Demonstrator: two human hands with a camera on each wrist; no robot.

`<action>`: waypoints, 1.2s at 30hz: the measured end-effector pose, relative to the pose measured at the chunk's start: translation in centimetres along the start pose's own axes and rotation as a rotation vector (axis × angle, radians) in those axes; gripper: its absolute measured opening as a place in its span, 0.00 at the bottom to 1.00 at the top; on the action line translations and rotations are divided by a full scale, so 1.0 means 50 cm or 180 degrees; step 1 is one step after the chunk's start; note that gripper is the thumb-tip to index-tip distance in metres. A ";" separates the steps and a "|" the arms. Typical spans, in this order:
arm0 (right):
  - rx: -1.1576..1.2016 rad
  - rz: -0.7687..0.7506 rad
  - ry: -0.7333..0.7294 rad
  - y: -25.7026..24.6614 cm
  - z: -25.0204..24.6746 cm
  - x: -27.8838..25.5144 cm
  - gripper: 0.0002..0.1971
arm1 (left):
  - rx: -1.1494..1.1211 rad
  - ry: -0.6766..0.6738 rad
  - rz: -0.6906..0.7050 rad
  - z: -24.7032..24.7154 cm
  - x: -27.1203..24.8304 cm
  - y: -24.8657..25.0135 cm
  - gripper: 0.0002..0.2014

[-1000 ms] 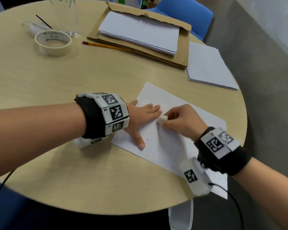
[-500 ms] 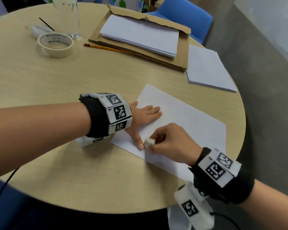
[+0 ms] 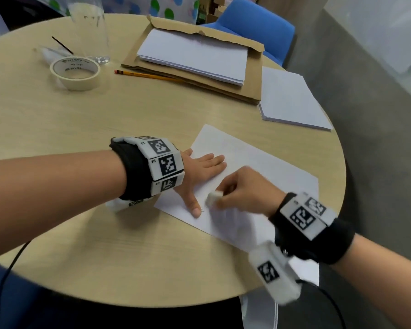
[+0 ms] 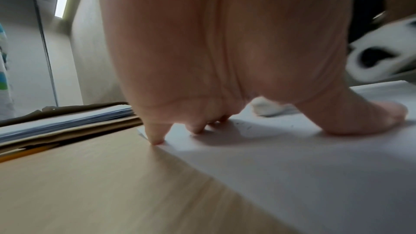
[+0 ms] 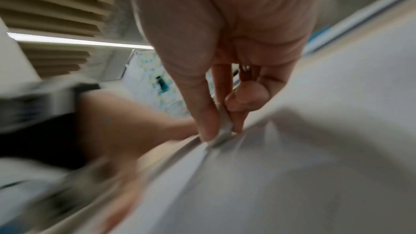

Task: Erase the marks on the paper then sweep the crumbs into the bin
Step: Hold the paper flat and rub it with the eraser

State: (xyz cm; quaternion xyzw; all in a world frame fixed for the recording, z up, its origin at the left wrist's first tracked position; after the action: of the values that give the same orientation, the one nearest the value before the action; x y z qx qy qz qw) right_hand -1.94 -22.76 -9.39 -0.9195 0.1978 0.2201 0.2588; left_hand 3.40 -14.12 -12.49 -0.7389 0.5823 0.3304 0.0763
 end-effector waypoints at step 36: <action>0.4754 0.1090 -0.0470 0.148 -0.062 0.067 0.10 | -0.0440 0.1182 -0.0078 -0.073 -0.040 -0.022 0.42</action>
State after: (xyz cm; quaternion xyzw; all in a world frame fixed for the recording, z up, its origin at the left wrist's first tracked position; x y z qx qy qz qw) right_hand -1.78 -31.18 -11.58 -0.4403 0.4157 0.1260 0.7858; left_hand 5.67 -13.99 -8.81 -0.7976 0.5533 0.2266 -0.0793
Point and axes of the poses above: each hand's wrist, its own x-axis towards the middle knuckle, its own z-axis out of the palm, y = z × x, the point moved 6 cm from there along x, towards the middle knuckle, and after that the axes turned 15 degrees about z, right-handed, at the moved point
